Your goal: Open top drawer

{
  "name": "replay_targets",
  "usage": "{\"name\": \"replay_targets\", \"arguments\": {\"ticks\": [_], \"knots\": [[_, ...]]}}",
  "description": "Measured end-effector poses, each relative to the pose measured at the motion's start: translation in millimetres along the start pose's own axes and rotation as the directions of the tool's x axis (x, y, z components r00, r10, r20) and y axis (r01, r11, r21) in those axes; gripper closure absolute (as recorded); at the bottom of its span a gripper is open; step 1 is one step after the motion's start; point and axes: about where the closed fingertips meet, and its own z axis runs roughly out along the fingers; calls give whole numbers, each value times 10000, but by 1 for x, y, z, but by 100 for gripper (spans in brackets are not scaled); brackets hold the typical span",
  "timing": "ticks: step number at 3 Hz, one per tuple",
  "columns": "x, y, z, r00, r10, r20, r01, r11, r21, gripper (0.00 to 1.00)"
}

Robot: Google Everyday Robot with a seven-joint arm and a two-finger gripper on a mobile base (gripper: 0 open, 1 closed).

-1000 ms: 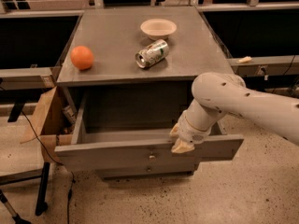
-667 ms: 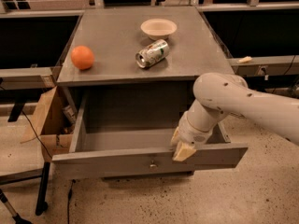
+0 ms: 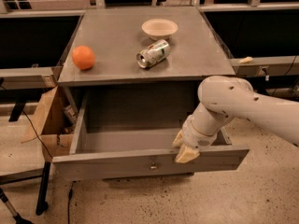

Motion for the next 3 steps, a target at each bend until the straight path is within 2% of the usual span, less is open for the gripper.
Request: {"name": "replay_targets", "arguments": {"ticks": [1,2,3], "knots": [[2,6,0,10000,14,37,-13,10000,-57,59],[3,12,1,9999,41,91,-40,9999,-159,28],[18,28,0,9996,-15,291,24,9995,-313,4]]}}
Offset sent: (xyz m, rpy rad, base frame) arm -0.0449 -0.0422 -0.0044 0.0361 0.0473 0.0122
